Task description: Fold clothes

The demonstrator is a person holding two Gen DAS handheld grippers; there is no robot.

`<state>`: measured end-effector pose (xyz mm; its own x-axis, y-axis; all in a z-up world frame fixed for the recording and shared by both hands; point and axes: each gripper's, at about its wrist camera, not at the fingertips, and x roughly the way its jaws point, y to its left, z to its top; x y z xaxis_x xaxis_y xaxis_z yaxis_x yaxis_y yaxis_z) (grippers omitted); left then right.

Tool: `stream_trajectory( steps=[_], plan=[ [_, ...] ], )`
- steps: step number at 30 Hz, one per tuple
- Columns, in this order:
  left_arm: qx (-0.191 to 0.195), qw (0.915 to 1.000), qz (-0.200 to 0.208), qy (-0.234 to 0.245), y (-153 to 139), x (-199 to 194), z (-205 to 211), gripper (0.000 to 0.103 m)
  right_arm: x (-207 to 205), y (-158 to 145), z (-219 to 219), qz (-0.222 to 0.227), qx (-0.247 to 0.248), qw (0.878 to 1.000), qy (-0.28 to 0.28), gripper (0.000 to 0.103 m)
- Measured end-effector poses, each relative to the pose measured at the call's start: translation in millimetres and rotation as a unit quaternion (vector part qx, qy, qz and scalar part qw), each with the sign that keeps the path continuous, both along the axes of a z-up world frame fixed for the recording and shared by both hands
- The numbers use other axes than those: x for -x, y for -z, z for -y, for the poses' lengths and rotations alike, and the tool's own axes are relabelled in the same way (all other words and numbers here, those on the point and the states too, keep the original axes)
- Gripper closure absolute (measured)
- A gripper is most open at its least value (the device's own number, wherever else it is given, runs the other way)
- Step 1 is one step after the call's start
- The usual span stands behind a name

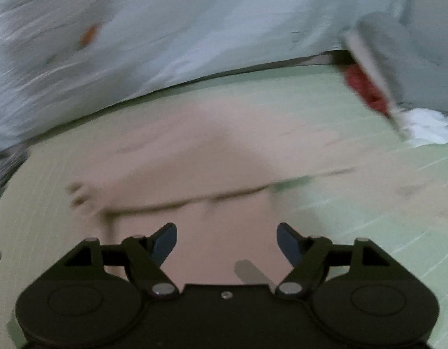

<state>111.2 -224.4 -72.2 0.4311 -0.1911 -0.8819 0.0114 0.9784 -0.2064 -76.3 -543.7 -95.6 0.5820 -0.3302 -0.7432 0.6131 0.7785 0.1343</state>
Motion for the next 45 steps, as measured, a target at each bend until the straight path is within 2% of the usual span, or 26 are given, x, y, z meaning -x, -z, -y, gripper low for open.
stream_trajectory(
  steps=[4,7,11,14,17,19,20,22,23,25,28,29,32,34,36,37,40,43,44,45],
  plan=[
    [-0.028,0.9996,-0.001,0.010,8.1,-29.0,37.6,0.004,-10.4,9.7,64.5,-0.002,0.004,0.999,0.048,0.026],
    [-0.035,0.9992,-0.006,0.016,12.8,-51.8,63.0,0.004,-23.8,21.7,108.7,-0.014,0.015,0.997,0.077,0.026],
    [-0.058,0.9977,-0.003,0.035,16.9,-77.7,91.6,0.004,-47.1,45.5,151.4,-0.036,0.008,0.996,0.087,0.027],
    [-0.068,0.9964,-0.004,0.051,20.6,-90.3,107.0,0.004,-59.7,58.3,169.9,-0.036,0.000,0.995,0.088,0.027],
    [-0.073,0.9953,-0.006,0.063,25.6,-97.6,117.7,0.004,-65.9,62.8,169.3,-0.039,0.009,0.996,0.078,0.029],
    [-0.075,0.9946,-0.011,0.070,29.7,-101.5,123.7,0.004,-69.8,60.6,164.8,-0.042,0.020,0.997,0.057,0.049],
    [-0.075,0.9944,-0.012,0.074,31.4,-103.1,125.9,0.004,-71.3,58.3,161.7,-0.041,0.024,0.998,0.045,0.066],
    [-0.071,0.9942,-0.013,0.080,32.9,-106.2,130.1,0.004,-77.7,53.4,155.1,-0.055,0.039,0.998,0.014,0.085],
    [-0.069,0.9942,-0.012,0.082,32.8,-108.6,131.7,0.004,-80.8,48.5,152.0,-0.056,0.047,0.997,-0.003,0.101],
    [-0.057,0.9948,-0.007,0.084,31.1,-112.3,132.5,0.004,-85.6,35.5,146.2,-0.046,0.059,0.997,-0.029,0.102],
    [-0.040,0.9958,0.002,0.082,27.3,-116.1,129.0,0.004,-85.2,4.1,135.3,0.006,0.059,0.997,-0.047,0.103],
    [-0.034,0.9962,0.005,0.081,26.1,-117.5,127.4,0.004,-81.7,-3.1,138.6,0.020,0.060,0.998,-0.029,0.103],
    [-0.013,0.9976,0.011,0.067,21.3,-121.8,121.9,0.004,-64.4,-15.0,164.4,0.051,0.060,0.994,0.075,0.103],
    [-0.002,0.9982,0.015,0.057,17.8,-124.4,118.6,0.004,-52.8,-23.0,181.6,0.072,0.059,0.985,0.144,0.103],
    [0.009,0.9983,0.023,0.053,15.6,-126.8,117.8,0.004,-41.3,-30.9,198.8,0.092,0.059,0.971,0.213,0.103],
    [0.019,0.9981,0.023,0.053,15.4,-128.5,118.4,0.004,-37.0,-31.4,205.3,0.096,0.055,0.968,0.227,0.103],
    [0.052,0.9967,0.021,0.059,14.8,-134.8,122.4,0.004,-36.6,-32.0,203.2,0.078,0.070,0.977,0.187,0.103],
    [0.072,0.9954,0.022,0.059,16.0,-140.9,128.4,0.004,-40.7,-21.3,201.6,0.058,0.039,0.986,0.150,0.102],
    [0.071,0.9955,0.020,0.059,16.9,-142.8,131.0,0.004,-42.9,-14.4,201.9,0.052,0.017,0.989,0.139,0.099],
    [0.070,0.9957,0.018,0.059,17.8,-144.6,133.7,0.004,-46.1,-6.7,200.9,0.045,-0.001,0.991,0.129,0.090]
  ],
)
